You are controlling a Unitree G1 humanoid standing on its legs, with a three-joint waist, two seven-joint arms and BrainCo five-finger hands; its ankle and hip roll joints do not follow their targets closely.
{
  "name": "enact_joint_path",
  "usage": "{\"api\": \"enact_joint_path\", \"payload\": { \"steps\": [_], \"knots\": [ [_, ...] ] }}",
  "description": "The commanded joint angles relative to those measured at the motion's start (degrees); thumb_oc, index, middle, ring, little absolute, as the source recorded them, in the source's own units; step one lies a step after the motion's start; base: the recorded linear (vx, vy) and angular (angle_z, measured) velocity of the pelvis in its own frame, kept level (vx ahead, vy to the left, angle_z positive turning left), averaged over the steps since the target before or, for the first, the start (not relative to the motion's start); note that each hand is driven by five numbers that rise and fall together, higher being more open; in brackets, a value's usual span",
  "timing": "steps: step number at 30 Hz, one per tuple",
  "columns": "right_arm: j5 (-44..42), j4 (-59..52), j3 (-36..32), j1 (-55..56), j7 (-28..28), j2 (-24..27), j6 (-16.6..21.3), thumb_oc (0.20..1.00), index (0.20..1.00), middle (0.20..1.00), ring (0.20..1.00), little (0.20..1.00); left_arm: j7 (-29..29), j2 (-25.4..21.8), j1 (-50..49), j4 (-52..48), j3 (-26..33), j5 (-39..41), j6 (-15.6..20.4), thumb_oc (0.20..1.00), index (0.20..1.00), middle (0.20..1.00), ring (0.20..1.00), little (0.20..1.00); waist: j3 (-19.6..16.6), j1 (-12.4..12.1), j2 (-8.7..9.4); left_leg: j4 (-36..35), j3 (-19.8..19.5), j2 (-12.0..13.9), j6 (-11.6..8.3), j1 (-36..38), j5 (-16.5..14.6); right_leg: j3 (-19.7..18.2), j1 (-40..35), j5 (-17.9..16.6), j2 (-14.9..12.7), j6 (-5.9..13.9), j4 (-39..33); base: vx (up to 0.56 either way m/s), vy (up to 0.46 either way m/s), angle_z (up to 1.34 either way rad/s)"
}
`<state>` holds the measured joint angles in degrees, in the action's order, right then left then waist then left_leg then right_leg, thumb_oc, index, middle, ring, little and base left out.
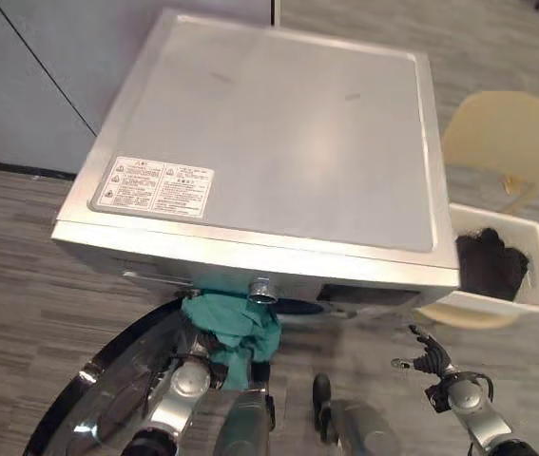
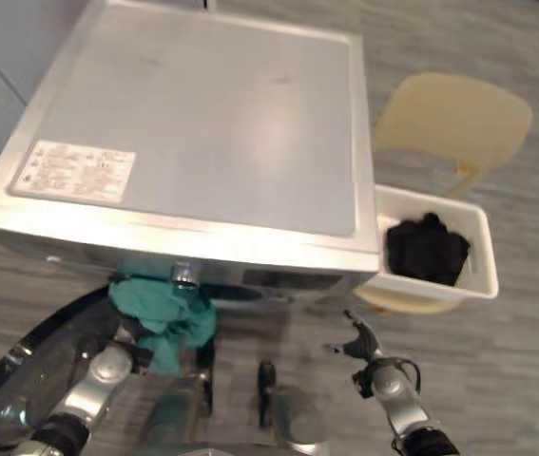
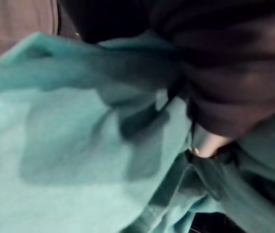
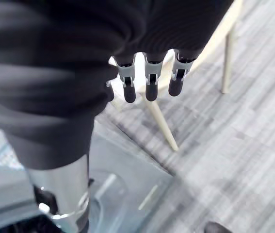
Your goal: Grab the laundry basket,head to the washer,open it,put in the laundry and shut it.
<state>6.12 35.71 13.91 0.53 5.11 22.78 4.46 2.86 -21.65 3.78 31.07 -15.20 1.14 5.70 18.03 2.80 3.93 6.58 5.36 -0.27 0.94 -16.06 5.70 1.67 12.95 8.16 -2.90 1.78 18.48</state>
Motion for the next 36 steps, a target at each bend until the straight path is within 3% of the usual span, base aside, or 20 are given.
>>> {"api": "enact_joint_path", "payload": {
  "steps": [1, 6, 7, 9, 14, 16, 19, 20, 24, 25, 26, 31, 36],
  "knots": [
    [-1.77, -1.30, 0.53, -4.78, 1.39, 0.17, 1.00, 1.000, 1.000, 1.000, 1.000, 1.000, 3.11, -2.55, 1.36, -3.45, 1.50, -0.18, 2.88, 0.200, 0.200, 0.200, 0.200, 0.200, 3.65, -2.37, 1.69, 10.85, 2.03, 2.41, -0.77, -0.65, -12.00, -1.03, 4.77, -3.83, -1.09, 3.00, 0.36, -0.11, 0.044, -0.89],
    [-3.91, -2.53, 1.00, -7.89, 3.38, 0.39, 1.27, 1.000, 1.000, 1.000, 1.000, 1.000, 5.58, -2.53, 7.10, -3.34, 0.19, 2.11, 3.16, 0.200, 0.200, 0.200, 0.200, 0.200, 6.78, -0.94, 1.78, 23.11, 2.67, 2.60, 0.79, -11.16, -15.60, -1.25, 14.75, -1.99, -1.62, 1.53, 8.92, -0.17, -0.024, -0.15],
    [-4.33, -3.03, 0.91, -8.32, 4.11, 0.25, 1.50, 1.000, 1.000, 1.000, 1.000, 1.000, 6.28, -2.49, 8.02, -3.85, 0.19, 2.69, 3.39, 0.200, 0.200, 0.200, 0.200, 0.200, 7.26, -0.70, 1.62, 26.15, 2.42, 3.28, 0.54, -12.99, -17.98, -1.30, 16.85, 0.37, -1.32, 1.48, 12.00, -0.06, -0.066, 0.22],
    [-5.15, -4.13, 0.85, -8.79, 4.84, 0.06, 1.55, 1.000, 1.000, 1.000, 1.000, 1.000, 7.14, -2.32, 9.79, -4.97, 0.09, 3.50, 3.39, 0.200, 0.200, 0.200, 0.200, 0.200, 7.51, -0.23, 1.47, 32.33, 1.98, 4.12, 1.08, -18.36, -19.44, -1.52, 21.76, 1.96, -0.90, 0.58, 16.96, -0.10, -0.079, 0.16],
    [-7.02, -8.11, -0.22, -9.96, 7.20, 0.60, 3.29, 1.000, 1.000, 1.000, 1.000, 1.000, 12.99, -3.03, 21.67, -6.43, 0.45, 5.05, 4.12, 0.200, 0.200, 0.200, 0.200, 0.200, 6.84, 1.44, -0.06, 50.51, -0.76, 6.52, 2.21, -38.71, -24.07, -1.13, 41.80, 7.67, 0.20, -1.35, 34.09, -0.14, -0.087, -0.07],
    [-8.41, -10.10, 0.01, -8.88, 7.06, 1.06, 5.20, 1.000, 1.000, 1.000, 1.000, 1.000, 16.78, -6.48, 33.03, -4.37, -0.96, 4.93, 4.42, 0.200, 0.200, 0.200, 0.200, 0.200, 6.52, 3.04, -0.31, 57.63, -2.31, 7.50, 2.71, -46.26, -26.47, -1.71, 49.52, 10.60, 0.23, -2.30, 41.51, -0.05, -0.072, 0.06],
    [-9.73, -10.64, 0.80, -8.43, 6.30, 1.14, 6.76, 1.000, 1.000, 1.000, 1.000, 1.000, 19.78, -10.72, 43.59, -0.22, -3.10, 4.25, 4.47, 0.200, 0.200, 0.200, 0.200, 0.200, 5.86, 4.04, -0.46, 62.11, -3.41, 7.69, 2.86, -51.31, -27.82, -1.79, 54.50, 12.40, 0.15, -2.89, 46.19, -0.01, -0.065, -0.04],
    [-11.04, -10.69, 2.23, -8.99, 6.00, 1.58, 8.18, 1.000, 1.000, 1.000, 1.000, 1.000, 23.75, -15.34, 54.07, 3.58, -6.37, 2.84, 4.23, 0.200, 0.200, 0.200, 0.200, 0.200, 5.43, 4.92, -0.64, 65.56, -4.25, 7.97, 2.91, -54.68, -28.90, -1.98, 57.70, 13.25, 0.39, -3.12, 49.40, 0.00, -0.066, -0.05],
    [-12.03, -10.66, 3.56, -10.06, 5.81, 2.36, 9.60, 1.000, 1.000, 1.000, 1.000, 1.000, 27.46, -19.20, 62.25, 8.37, -10.75, -0.67, 3.84, 0.200, 0.200, 0.200, 0.200, 0.200, 5.39, 5.48, -0.56, 67.83, -4.98, 8.15, 2.71, -57.57, -29.46, -1.88, 60.35, 13.41, 0.58, -2.94, 51.40, -0.01, -0.031, 0.08],
    [-13.04, -11.28, 4.22, -10.33, 5.46, 3.55, 10.57, 1.000, 1.000, 1.000, 1.000, 1.000, 27.41, -21.61, 67.63, 12.28, -14.63, -1.66, 2.96, 0.896, 0.896, 0.896, 0.896, 0.896, 5.15, 5.89, -0.49, 69.16, -5.16, 8.01, 2.65, -59.33, -29.53, -1.58, 61.76, 13.21, 0.60, -2.86, 52.29, -0.02, -0.018, -0.16],
    [-13.07, -11.26, 4.18, -10.38, 5.45, 3.51, 10.58, 1.000, 1.000, 1.000, 1.000, 1.000, 27.39, -21.61, 67.85, 12.44, -14.78, -1.59, 3.03, 1.000, 1.000, 1.000, 1.000, 1.000, 5.16, 5.86, -0.46, 69.19, -5.18, 8.00, 2.65, -59.41, -29.53, -1.56, 61.82, 13.21, 0.59, -2.86, 52.32, -0.02, -0.027, -0.10],
    [-14.20, -11.20, 4.24, -12.30, 3.23, 5.90, 10.11, 1.000, 1.000, 1.000, 1.000, 1.000, 18.41, -25.27, 78.36, 21.36, -26.20, -6.53, 0.80, 1.000, 1.000, 1.000, 1.000, 1.000, 4.46, 6.26, -0.85, 70.11, -5.11, 7.58, 2.39, -61.83, -28.97, -1.39, 64.02, 12.49, 0.52, -2.61, 53.31, -0.03, -0.011, 0.16],
    [-13.90, -11.10, 3.83, -12.31, 1.90, 6.57, 8.79, 1.000, 1.000, 1.000, 1.000, 1.000, 11.04, -25.97, 78.64, 22.26, -29.34, -8.84, -0.06, 1.000, 1.000, 1.000, 1.000, 1.000, 3.81, 5.92, -1.04, 69.74, -4.84, 7.25, 2.15, -62.48, -28.34, -1.67, 64.72, 12.02, 0.34, -2.50, 53.49, -0.02, -0.009, 0.09]
  ]
}}
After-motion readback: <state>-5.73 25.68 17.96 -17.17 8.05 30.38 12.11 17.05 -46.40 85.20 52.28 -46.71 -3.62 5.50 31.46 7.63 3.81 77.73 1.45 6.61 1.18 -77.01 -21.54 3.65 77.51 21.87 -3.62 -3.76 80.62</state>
